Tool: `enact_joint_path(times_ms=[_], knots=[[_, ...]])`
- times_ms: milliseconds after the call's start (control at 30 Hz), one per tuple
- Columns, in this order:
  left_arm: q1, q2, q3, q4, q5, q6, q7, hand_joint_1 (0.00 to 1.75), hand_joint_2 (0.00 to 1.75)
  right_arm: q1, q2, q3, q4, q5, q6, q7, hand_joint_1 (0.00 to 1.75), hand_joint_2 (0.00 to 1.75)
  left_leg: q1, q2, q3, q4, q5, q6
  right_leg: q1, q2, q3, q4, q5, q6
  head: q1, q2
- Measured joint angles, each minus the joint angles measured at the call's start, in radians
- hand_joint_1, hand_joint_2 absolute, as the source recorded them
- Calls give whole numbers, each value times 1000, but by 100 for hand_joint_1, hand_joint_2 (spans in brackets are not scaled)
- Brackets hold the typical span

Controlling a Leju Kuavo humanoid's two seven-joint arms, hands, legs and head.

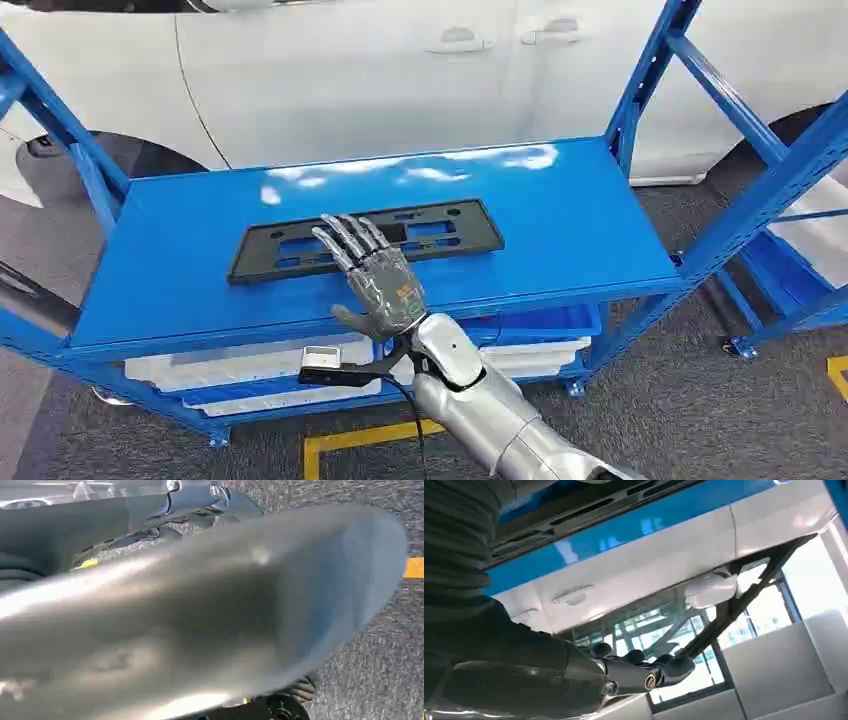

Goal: Take the parts from the cabinet and place them on the table.

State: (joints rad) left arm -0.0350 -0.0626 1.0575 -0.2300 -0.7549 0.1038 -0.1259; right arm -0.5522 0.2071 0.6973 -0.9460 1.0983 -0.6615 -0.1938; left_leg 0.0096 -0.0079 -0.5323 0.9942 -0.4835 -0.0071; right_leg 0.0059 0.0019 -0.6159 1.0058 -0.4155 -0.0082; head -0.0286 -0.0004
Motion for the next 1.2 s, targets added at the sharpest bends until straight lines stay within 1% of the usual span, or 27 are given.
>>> enact_joint_path(times_ms=[67, 100, 133, 167, 233, 267, 300, 333, 400, 433, 467, 533, 567, 633, 667, 733, 767, 800, 833, 900, 933, 1000, 1033, 1067, 1133, 1167, 1200], knots=[[0, 1, 2, 0, -1, 0, -3, 0, 0, 0, 3, 0, 6, -3, -3, -2, 0, 175, 3, 2, 7, -8, -6, -13, 5, 4, 3, -1, -8, -11, 0, 0], [-2, 5, 3, -1, -1, -1, -3, 0, 0, -1, 6, 0, 8, -3, -4, -3, 0, 175, 2, 3, 14, 2, -12, -21, -7, 4, 17, -14, -5, -16, 0, 0], [-2, 7, 5, -1, -1, -3, -5, 0, 0, -2, 7, 0, 10, -3, -5, -3, 0, 175, 2, 4, 4, 33, -24, -25, -8, 3, 29, -19, -9, -22, -1, 0], [-2, 7, 5, 0, -1, -7, -5, 0, 0, -5, 11, 1, 13, -3, -5, -3, 0, 175, 3, 4, -27, 97, -56, -28, -8, 1, 37, -19, -14, -28, -5, 0], [-1, 8, 7, 0, -2, -7, -5, 0, 0, -3, 13, 2, 17, -3, -5, -4, 0, 175, 5, 4, -120, 259, -121, -35, -7, 1, 49, -18, -27, -29, -4, 0], [0, 8, 8, 0, -2, -8, -5, 0, 0, -2, 13, 2, 20, -3, -5, -4, 0, 175, 5, 4, -159, 316, -130, -36, -6, 2, 55, -18, -33, -30, -5, 0], [2, 9, 9, 0, -2, -8, -5, 0, 0, -1, 13, 2, 23, -3, -5, -4, 0, 175, 5, 4, -178, 325, -109, -37, -6, 3, 63, -18, -40, -29, -4, 0], [4, 9, 10, 0, -2, -8, -5, 0, 0, -1, 13, 2, 25, -3, -5, -4, 0, 175, 5, 4, -171, 283, -66, -35, -5, 5, 73, -18, -48, -28, -5, 0], [3, 9, 13, 0, -1, -8, -6, 0, 0, -2, 14, 2, 25, -5, -5, -3, 0, 175, 4, 4, -106, 106, 55, -27, -4, 5, 100, -18, -66, -24, -5, 0], [5, 9, 15, 0, -2, -8, -8, 0, 0, -2, 16, 2, 26, -6, -5, -3, 0, 175, 3, 5, -80, 22, 95, -19, -4, 5, 108, -20, -75, -21, -4, 0], [3, 9, 16, 0, -3, -8, -9, 0, 0, -5, 17, 2, 28, -6, -5, -4, 0, 175, -6, 5, -67, 13, 73, -14, 1, 5, 110, -18, -80, -14, -3, 0], [1, 9, 16, 0, -9, -8, -11, 0, 0, -4, 19, 2, 28, -6, -5, -4, 0, 175, -7, 4, -65, 1, 66, -1, 0, 6, 113, -21, -81, -4, -3, 0], [2, 10, 16, 0, -10, -8, -11, 0, 0, -5, 19, 2, 28, -6, -5, -4, 0, 175, -6, 4, -63, -2, 64, 5, 0, 6, 112, -13, -77, 2, -3, 0], [2, 8, 16, 0, -10, -8, -12, 0, 0, -6, 21, 2, 28, -4, -4, -4, 0, 175, 3, 2, -40, -12, 60, 15, -2, 5, 105, 20, -92, 14, -2, 0], [1, 8, 16, 0, -11, -8, -12, 0, 0, -8, 21, 2, 28, -2, -3, -3, 0, 175, 3, 2, -34, -13, 55, 22, -2, 4, 75, 74, -113, 18, 3, 0], [-2, 8, 16, 0, -13, -7, -11, 0, 0, -4, 20, 2, 30, -1, -3, -1, 0, 175, 2, 2, -26, -13, 44, 26, -7, 4, -27, 235, -178, 24, 3, 0], [-1, 8, 16, 0, -14, -6, -11, 0, 0, 0, 19, 2, 32, -1, -3, -1, 0, 175, 1, 2, -22, -12, 39, 26, -9, 4, -77, 302, -197, 24, 4, 0], [0, 8, 17, 0, -15, -6, -11, 0, 0, 3, 19, 2, 34, -1, -3, -1, 0, 175, 1, 2, -15, -11, 33, 25, -10, 4, -104, 324, -190, 24, 3, 0], [1, 8, 17, 0, -16, -5, -10, 0, 0, 5, 19, 2, 37, 0, -3, -1, 0, 175, 1, 1, -6, -10, 26, 24, -11, 3, -106, 295, -154, 24, 3, 0], [1, 8, 17, 0, -17, 2, -9, 0, 0, 4, 19, 2, 38, 1, -3, -1, 0, 175, 1, 1, 17, -9, 11, 18, -11, 3, -50, 123, -29, 18, 3, 0], [1, 8, 17, 0, -19, 5, -9, 0, 0, 3, 19, 2, 38, 2, -2, -1, 0, 175, 1, 1, 26, -9, 4, 15, -9, 3, -22, 43, 24, 11, 4, 0], [-4, 6, 17, 0, -20, 11, -9, 0, 0, 1, 17, 2, 39, 15, 8, -1, 0, 175, 1, 2, 23, -9, -3, 3, 1, -1, -15, -10, 3, 1, 2, 0], [-4, 6, 17, 0, -22, 12, -9, 0, 0, 2, 17, 3, 39, 22, 18, -1, 0, 175, 2, 2, 21, -14, -5, -5, 2, 1, -16, -7, 19, -5, 1, 0], [-3, 6, 17, 0, -23, 13, -9, 0, 0, 4, 13, 3, 40, 26, 25, -1, 0, 175, 1, 4, 25, -3, 1, -14, 3, 4, -15, -8, 15, -11, 0, 0], [-4, 9, 18, 0, -24, 14, -10, 0, 0, 4, 9, 3, 39, 24, 40, -1, 0, 175, 3, 4, 26, 5, -10, -22, -6, 4, 3, -18, 16, -21, 0, 0], [-5, 8, 19, 0, -25, 14, -11, 0, 0, 3, 7, 3, 38, 20, 44, -1, 0, 175, 3, 5, 14, 39, -25, -25, -7, 3, 9, -20, 14, -25, 0, 0], [-7, 7, 19, 0, -26, 14, -12, 0, 0, 1, 6, 3, 37, 16, 50, -2, 0, 175, 4, 5, -19, 103, -55, -29, -7, 2, 10, -20, 12, -28, -2, 0]])
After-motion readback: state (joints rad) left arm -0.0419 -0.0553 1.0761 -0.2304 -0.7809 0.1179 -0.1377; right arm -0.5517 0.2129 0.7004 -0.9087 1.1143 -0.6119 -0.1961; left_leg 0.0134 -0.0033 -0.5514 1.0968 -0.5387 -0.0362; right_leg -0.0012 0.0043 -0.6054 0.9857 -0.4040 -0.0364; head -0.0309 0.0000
